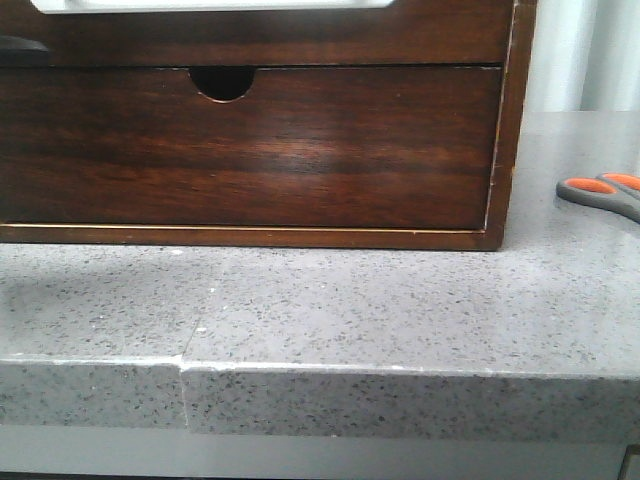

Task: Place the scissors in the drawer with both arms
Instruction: 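Grasp the white drawer handle with the left gripper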

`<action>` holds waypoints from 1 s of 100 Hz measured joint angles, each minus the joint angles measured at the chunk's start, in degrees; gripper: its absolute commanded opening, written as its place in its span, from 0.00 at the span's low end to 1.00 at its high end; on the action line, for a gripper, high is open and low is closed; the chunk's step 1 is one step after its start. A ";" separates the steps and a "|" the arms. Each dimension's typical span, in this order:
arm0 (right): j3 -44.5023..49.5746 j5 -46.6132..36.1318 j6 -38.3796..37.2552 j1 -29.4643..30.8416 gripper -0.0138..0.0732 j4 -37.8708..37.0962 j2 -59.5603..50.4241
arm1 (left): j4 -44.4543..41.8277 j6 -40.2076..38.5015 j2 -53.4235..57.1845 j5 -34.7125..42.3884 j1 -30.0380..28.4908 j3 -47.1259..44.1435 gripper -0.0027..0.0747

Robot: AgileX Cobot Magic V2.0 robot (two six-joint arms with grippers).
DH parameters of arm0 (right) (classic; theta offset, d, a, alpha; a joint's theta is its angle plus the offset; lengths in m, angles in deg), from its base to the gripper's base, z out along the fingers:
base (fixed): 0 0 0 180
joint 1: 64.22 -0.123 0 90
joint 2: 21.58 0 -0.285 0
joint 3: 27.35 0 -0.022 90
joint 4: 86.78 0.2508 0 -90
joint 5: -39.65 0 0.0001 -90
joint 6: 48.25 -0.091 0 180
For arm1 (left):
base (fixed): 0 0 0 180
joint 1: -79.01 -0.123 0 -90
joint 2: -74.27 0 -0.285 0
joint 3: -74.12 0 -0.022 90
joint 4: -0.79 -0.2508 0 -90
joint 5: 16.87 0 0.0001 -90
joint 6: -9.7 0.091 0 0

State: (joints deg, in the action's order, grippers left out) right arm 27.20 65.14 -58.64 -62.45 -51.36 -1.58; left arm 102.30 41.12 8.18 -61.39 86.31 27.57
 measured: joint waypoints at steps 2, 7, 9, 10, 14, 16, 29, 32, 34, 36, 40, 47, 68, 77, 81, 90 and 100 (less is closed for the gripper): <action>0.00 0.00 0.00 0.00 0.65 0.00 0.00 | 0.00 0.10 -0.49 -0.12 0.00 0.42 0.47; 0.00 0.00 0.00 0.00 0.65 0.00 0.00 | 0.00 0.10 -1.50 -0.73 0.00 1.47 0.47; 0.00 0.00 0.00 0.00 0.65 0.00 0.00 | 0.00 0.10 -1.88 -0.84 0.00 1.90 0.47; 0.00 0.00 0.00 0.00 0.65 0.00 0.00 | 0.00 0.10 -2.00 -1.00 0.00 2.05 0.47; 0.00 0.00 0.00 0.00 0.65 0.00 0.00 | 0.00 0.10 -2.54 -1.17 0.00 2.89 0.47; 0.00 0.00 0.00 0.00 0.65 0.00 0.00 | 0.00 0.10 -2.84 -1.30 0.00 3.30 0.47; 0.00 0.02 0.00 0.00 0.65 0.00 0.00 | 0.00 0.18 -4.26 -1.67 0.00 5.41 0.47; 0.00 0.02 0.00 0.00 0.65 0.00 0.00 | 0.00 0.18 -4.69 -1.67 0.00 5.75 0.47; 0.00 0.12 0.00 0.00 0.65 0.00 0.00 | 0.00 0.18 -5.07 -1.67 0.00 5.86 0.47; 0.00 0.12 0.00 0.00 0.65 0.00 0.00 | 0.00 0.18 -5.31 -1.67 0.00 6.01 0.47; 0.00 0.12 0.00 0.00 0.65 0.00 0.00 | 0.00 0.18 -5.91 -1.67 0.00 6.13 0.47; 0.00 0.25 0.00 0.00 0.65 0.00 0.00 | 0.00 0.18 -6.86 -1.67 0.00 6.13 0.47; 0.00 0.88 0.00 0.00 0.65 0.00 0.00 | 0.00 0.23 -8.04 -2.33 0.00 6.13 0.47; 0.00 1.10 0.00 0.00 0.65 -0.23 0.00 | 0.00 0.23 -8.04 -2.43 0.00 6.13 0.47; 0.00 1.24 0.00 0.00 0.65 -0.34 0.00 | 0.00 0.23 -8.04 -2.43 0.00 6.13 0.47; 0.00 1.34 0.00 0.00 0.65 -0.43 0.00 | 0.00 0.23 -8.04 -2.43 0.00 6.13 0.47; 0.00 1.45 0.00 0.00 0.65 -0.43 0.00 | 0.00 0.23 -8.04 -2.43 0.00 6.13 0.45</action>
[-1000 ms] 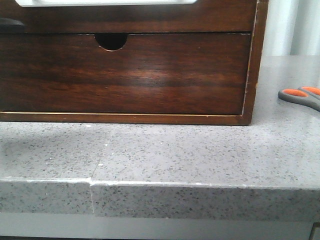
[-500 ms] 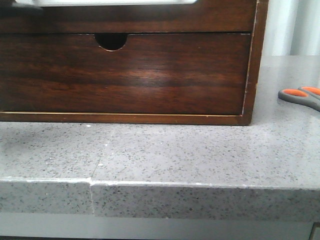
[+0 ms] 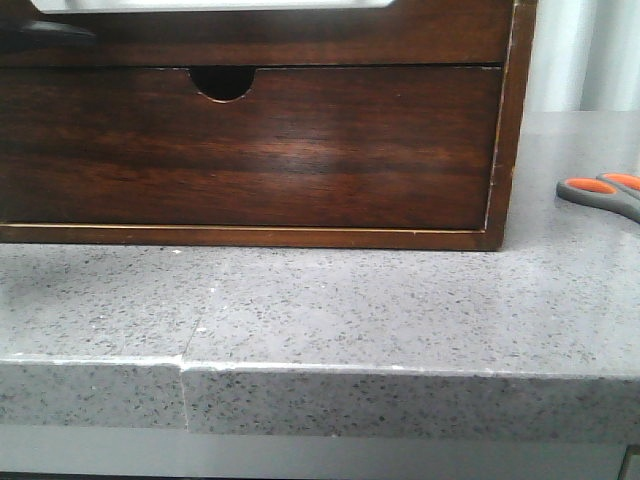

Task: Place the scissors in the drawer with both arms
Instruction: 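Grasp the white drawer handle with the left gripper, then pull the drawer open toward the robot with the left gripper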

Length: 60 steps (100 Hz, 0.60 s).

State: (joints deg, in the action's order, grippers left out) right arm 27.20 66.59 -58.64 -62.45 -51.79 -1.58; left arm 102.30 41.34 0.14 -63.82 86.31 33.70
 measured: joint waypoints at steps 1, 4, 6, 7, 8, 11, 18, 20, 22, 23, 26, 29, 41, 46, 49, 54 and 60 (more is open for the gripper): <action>0.00 0.00 0.00 0.00 0.65 0.00 0.00 | 0.00 0.00 0.00 0.00 0.00 0.00 0.45; 0.00 0.00 0.00 0.00 0.65 0.00 0.00 | 0.00 0.00 0.00 0.00 0.00 0.00 0.43; 0.00 0.00 0.00 0.00 0.65 0.00 0.00 | 0.00 0.00 0.00 0.00 0.00 0.00 0.42; 0.00 0.00 0.00 0.00 0.65 0.00 0.00 | 0.00 0.00 0.00 0.00 0.00 0.00 0.41; 0.00 0.00 0.00 0.00 0.65 0.00 0.00 | 0.00 0.09 0.00 0.00 0.00 0.00 0.40; 0.00 0.00 0.00 0.00 0.65 -0.03 0.00 | 0.00 0.09 0.00 0.00 0.00 0.00 0.37; 0.00 0.07 -0.11 0.00 0.65 -0.13 0.00 | 0.00 0.25 0.00 0.00 0.00 0.00 0.30; 0.00 0.07 -0.11 0.00 0.65 -0.13 0.00 | 0.00 0.36 0.00 0.00 0.00 0.00 0.28; 0.00 0.07 -0.11 0.00 0.65 -0.13 0.00 | 0.00 0.51 0.00 0.00 0.00 0.00 0.25; 0.00 0.07 -0.11 0.00 0.65 -0.13 0.00 | 0.00 0.51 0.00 0.00 0.00 0.00 0.25; 0.00 0.07 -0.11 0.00 0.65 -0.13 0.00 | 0.11 0.76 0.00 0.00 0.00 0.00 0.22; 0.00 0.07 -0.11 0.00 0.65 -0.13 0.00 | 0.23 0.87 0.00 -0.15 0.00 0.00 0.19; 0.00 0.07 -0.11 0.00 0.65 -0.13 0.00 | 0.77 0.50 -0.11 -0.27 0.00 0.11 0.13; 0.00 0.07 -0.11 0.00 0.65 -0.13 0.00 | 0.92 0.08 -0.11 -0.27 0.00 0.11 0.11; 0.00 0.07 -0.11 0.00 0.65 -0.13 0.00 | 0.95 -0.19 -0.11 -0.27 0.00 0.11 0.11; 0.00 0.07 -0.11 0.00 0.65 -0.13 0.00 | 1.21 -0.31 -0.11 -0.27 0.00 0.11 0.09; 0.00 0.07 -0.11 0.00 0.65 -0.13 0.00 | 1.33 -0.57 -0.11 -0.27 0.00 0.11 0.07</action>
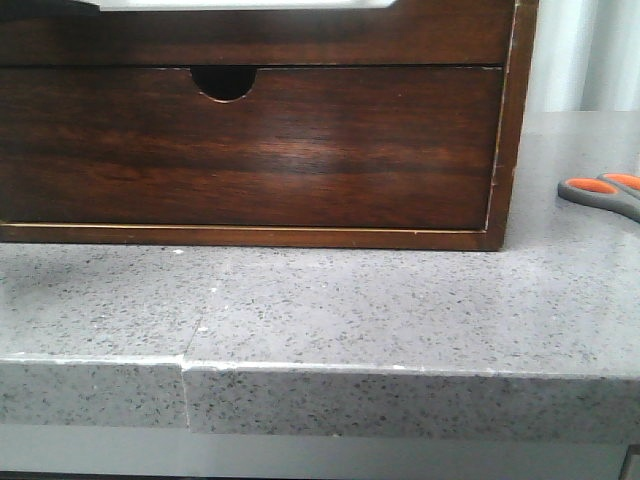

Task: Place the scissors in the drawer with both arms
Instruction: 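Pull the drawer open toward the robot with the left gripper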

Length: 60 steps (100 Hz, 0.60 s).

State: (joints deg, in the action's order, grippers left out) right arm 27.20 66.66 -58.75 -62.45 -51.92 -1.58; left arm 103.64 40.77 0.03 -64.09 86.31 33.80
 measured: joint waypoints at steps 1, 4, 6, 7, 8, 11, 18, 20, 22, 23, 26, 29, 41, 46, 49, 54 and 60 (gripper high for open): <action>0.00 0.00 0.00 0.00 0.65 0.00 0.00 | 0.04 -0.13 0.00 0.00 0.00 0.00 0.07; 0.00 0.00 0.00 0.00 0.65 0.00 0.00 | 0.16 -0.24 0.00 0.00 0.00 0.00 0.06; 0.00 0.00 0.00 0.00 0.65 0.00 0.00 | 0.29 -0.22 0.00 0.00 0.00 0.00 0.05; 0.00 0.00 0.00 0.00 0.65 0.00 0.00 | 0.29 -0.22 0.00 0.00 0.00 0.00 0.05; 0.00 0.00 0.00 0.00 0.65 0.00 0.00 | 0.29 -0.26 0.00 0.00 0.00 0.00 0.05; 0.00 0.00 0.00 0.00 0.65 0.00 0.00 | 0.39 -0.37 0.00 -0.12 0.00 0.00 0.04; 0.00 0.00 0.00 0.00 0.65 0.00 0.00 | 0.51 -0.62 -0.07 -0.12 0.00 0.00 0.04; 0.00 0.00 0.00 0.00 0.65 0.00 0.00 | 0.51 -0.62 -0.07 -0.12 0.00 0.00 0.04; 0.00 0.00 0.00 0.00 0.65 0.00 0.00 | 0.59 -0.62 -0.07 -0.12 0.00 0.00 0.04; 0.00 0.00 0.00 0.00 0.65 0.00 0.00 | 0.59 -0.62 -0.07 -0.12 0.00 0.00 0.04; 0.00 0.00 0.00 0.00 0.65 0.00 0.00 | 0.63 -0.62 -0.07 -0.12 0.00 0.00 0.04; 0.00 0.00 0.00 0.00 0.65 0.00 0.00 | 0.72 -0.62 -0.07 -0.21 0.00 0.00 0.04; 0.00 0.00 0.00 0.00 0.65 0.00 0.00 | 0.72 -0.62 -0.07 -0.21 0.00 0.00 0.04; 0.00 0.00 0.00 0.00 0.65 0.00 0.00 | 0.75 -0.62 -0.07 -0.21 0.00 0.00 0.03; 0.00 0.00 0.00 0.00 0.65 0.00 0.00 | 0.75 -0.62 -0.07 -0.21 0.00 0.00 0.02; 0.00 0.00 0.00 0.00 0.65 0.00 0.00 | 0.75 -0.83 -0.07 -0.21 0.00 0.00 0.01; 0.00 0.00 0.00 0.00 0.65 0.00 0.00 | 0.75 -0.93 0.04 -0.21 0.00 -0.21 0.01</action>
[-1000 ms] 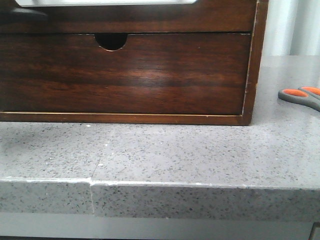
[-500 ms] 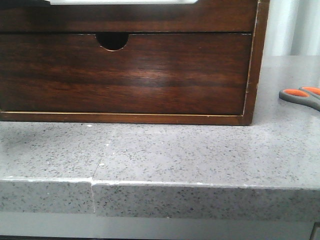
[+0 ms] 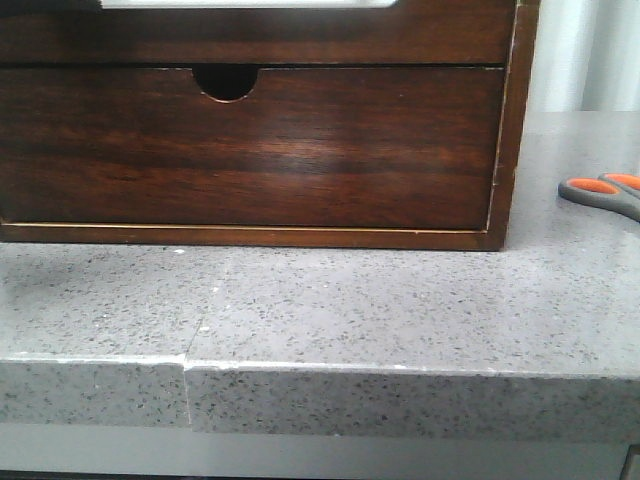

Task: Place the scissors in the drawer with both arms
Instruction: 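Pull the drawer open toward the robot with the left gripper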

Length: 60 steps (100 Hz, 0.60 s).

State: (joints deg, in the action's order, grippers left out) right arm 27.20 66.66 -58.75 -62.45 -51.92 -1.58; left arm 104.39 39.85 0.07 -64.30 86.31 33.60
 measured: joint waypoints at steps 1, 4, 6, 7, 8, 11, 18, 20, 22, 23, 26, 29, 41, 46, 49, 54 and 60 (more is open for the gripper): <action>0.00 0.00 0.00 0.00 0.65 0.00 0.00 | 0.00 0.00 0.01 0.00 0.00 -0.05 0.01; 0.00 0.00 0.00 0.00 0.65 0.00 0.00 | 0.00 -0.14 0.33 0.00 0.00 -0.35 0.01; 0.00 0.00 0.00 0.00 0.65 0.00 0.00 | 0.10 -0.13 0.68 0.11 0.00 -0.61 0.01; 0.00 0.00 0.00 0.00 0.65 0.00 0.00 | 0.10 -0.13 0.79 0.11 0.00 -0.62 0.01; 0.00 0.00 0.00 0.00 0.65 0.00 0.00 | 0.10 -0.13 1.02 0.11 0.00 -0.76 0.01; 0.00 0.00 0.00 0.00 0.65 0.00 0.00 | 0.13 -0.13 1.55 0.19 0.00 -1.28 0.01; 0.00 0.00 0.00 0.00 0.65 0.00 0.00 | 0.23 -0.24 3.20 0.49 0.00 -2.45 0.01; 0.00 0.00 0.00 0.00 0.65 0.00 0.00 | 0.23 -0.24 3.77 0.48 0.00 -2.82 0.01; 0.00 0.00 0.00 0.00 0.65 -0.03 0.00 | 0.23 -0.37 4.33 0.60 0.00 -3.09 0.01; 0.00 0.00 0.00 0.00 0.65 -0.03 0.00 | 0.23 -0.37 4.53 0.60 0.00 -3.39 0.01; 0.00 0.00 0.00 0.00 0.65 -0.03 0.00 | 0.23 -0.63 5.53 0.60 0.00 -3.95 0.01; 0.00 0.00 0.00 0.00 0.65 -0.12 0.00 | 0.23 -0.76 6.34 0.60 0.00 -4.53 0.01; 0.00 0.00 0.00 0.00 0.65 -0.12 0.00 | 0.23 -1.36 9.84 0.60 0.00 -6.98 0.01; 0.00 0.00 0.00 0.00 0.65 -0.24 0.00 | 0.00 -1.93 11.35 0.70 0.00 -8.00 0.01; 0.00 0.00 0.00 0.00 0.65 -0.24 0.00 | -0.03 -2.25 12.25 0.70 0.00 -8.52 0.01; 0.00 0.00 0.00 0.00 0.65 -0.24 0.00 | -0.34 -2.69 14.07 0.84 0.00 -9.36 0.01; 0.00 0.00 0.00 0.00 0.65 -0.24 0.00 | -0.76 -3.75 15.91 0.93 0.00 -10.48 0.01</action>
State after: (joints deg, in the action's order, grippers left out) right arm 27.20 66.66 -58.75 -62.45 -52.16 -1.58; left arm 103.63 36.10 15.98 -63.37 86.31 23.12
